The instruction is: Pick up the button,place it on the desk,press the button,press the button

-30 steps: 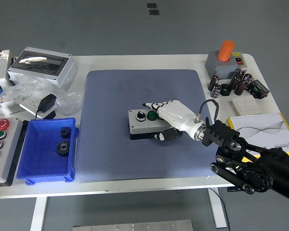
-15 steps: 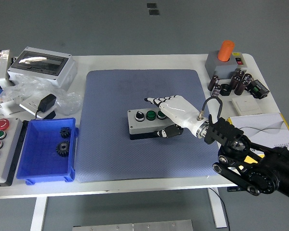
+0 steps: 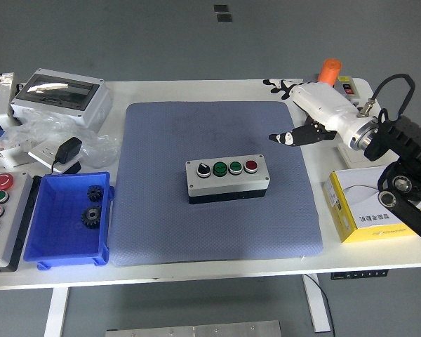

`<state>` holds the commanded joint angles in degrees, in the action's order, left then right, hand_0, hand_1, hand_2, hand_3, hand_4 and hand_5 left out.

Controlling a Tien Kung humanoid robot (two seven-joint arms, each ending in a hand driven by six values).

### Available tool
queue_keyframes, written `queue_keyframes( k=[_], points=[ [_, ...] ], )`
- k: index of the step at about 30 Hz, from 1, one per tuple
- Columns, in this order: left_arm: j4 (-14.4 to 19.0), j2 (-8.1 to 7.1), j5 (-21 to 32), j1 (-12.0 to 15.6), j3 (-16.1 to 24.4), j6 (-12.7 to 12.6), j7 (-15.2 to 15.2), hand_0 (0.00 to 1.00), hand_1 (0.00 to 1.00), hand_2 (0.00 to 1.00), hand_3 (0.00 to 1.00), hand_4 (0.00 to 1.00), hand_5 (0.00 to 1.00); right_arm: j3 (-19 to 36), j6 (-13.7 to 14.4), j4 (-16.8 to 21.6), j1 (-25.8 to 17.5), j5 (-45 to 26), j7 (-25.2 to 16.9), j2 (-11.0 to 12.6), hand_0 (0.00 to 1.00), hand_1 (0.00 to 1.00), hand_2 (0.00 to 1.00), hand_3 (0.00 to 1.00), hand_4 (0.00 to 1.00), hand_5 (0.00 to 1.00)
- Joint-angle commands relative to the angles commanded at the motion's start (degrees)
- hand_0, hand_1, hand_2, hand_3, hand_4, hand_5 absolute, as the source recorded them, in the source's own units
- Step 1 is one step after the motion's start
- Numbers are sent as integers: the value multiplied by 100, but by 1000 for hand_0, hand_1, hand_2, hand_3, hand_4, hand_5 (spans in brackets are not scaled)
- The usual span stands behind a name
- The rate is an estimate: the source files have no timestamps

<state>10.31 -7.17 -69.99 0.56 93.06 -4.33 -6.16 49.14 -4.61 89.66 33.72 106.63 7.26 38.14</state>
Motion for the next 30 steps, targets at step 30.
queue_keyframes(
  k=[30],
  points=[
    [0, -2, -163, -54, 72, 37, -2, 628, 634, 568, 674, 619, 112, -1428, -1530, 105, 887, -592, 599, -304, 160, 262, 246, 761, 253, 12]
  ],
)
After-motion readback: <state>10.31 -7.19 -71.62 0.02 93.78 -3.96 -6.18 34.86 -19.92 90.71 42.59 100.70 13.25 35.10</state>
